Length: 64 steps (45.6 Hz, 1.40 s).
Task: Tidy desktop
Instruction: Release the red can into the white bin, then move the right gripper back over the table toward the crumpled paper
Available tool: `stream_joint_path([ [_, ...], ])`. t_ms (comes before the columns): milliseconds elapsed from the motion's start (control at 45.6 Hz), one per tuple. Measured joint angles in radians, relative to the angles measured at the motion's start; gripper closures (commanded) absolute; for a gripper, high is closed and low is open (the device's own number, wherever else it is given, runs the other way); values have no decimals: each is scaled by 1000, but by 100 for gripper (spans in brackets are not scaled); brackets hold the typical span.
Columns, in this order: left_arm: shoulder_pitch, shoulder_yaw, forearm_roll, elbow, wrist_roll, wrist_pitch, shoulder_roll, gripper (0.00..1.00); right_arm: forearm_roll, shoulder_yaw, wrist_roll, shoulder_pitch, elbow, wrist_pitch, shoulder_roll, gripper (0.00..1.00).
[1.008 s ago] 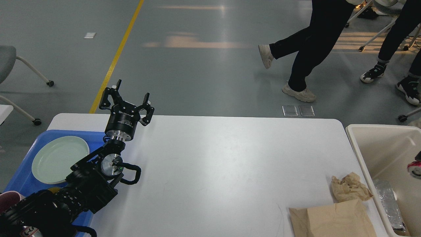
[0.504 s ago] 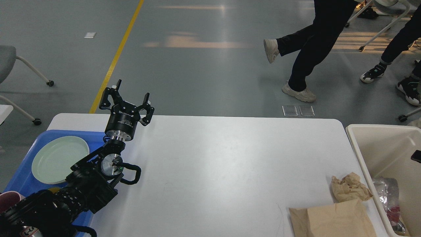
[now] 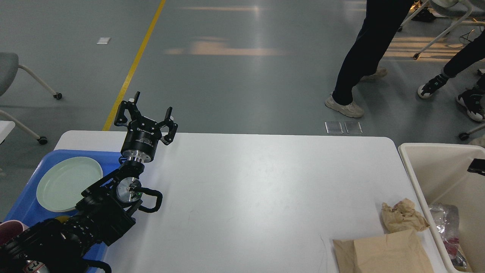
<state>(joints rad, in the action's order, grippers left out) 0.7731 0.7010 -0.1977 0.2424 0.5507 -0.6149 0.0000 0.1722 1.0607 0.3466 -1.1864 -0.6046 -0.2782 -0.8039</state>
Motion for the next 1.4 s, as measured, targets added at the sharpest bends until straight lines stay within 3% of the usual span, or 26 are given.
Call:
stream_joint_path([
  [351, 0, 0, 0, 0, 0, 0, 0, 4, 11, 153, -8, -313, -1, -323, 28, 0],
  [526, 0, 0, 0, 0, 0, 0, 0, 4, 43, 172, -9, -452, -1, -406, 78, 0],
  [767, 0, 0, 0, 0, 0, 0, 0, 4, 148, 173, -6, -566, -2, -413, 202, 0],
  [1118, 0, 0, 0, 0, 0, 1, 0, 4, 423, 169, -3, -570, -14, -396, 390, 0],
  [1403, 0, 0, 0, 0, 0, 1, 0, 4, 616, 191, -10, -592, -167, -406, 513, 0],
])
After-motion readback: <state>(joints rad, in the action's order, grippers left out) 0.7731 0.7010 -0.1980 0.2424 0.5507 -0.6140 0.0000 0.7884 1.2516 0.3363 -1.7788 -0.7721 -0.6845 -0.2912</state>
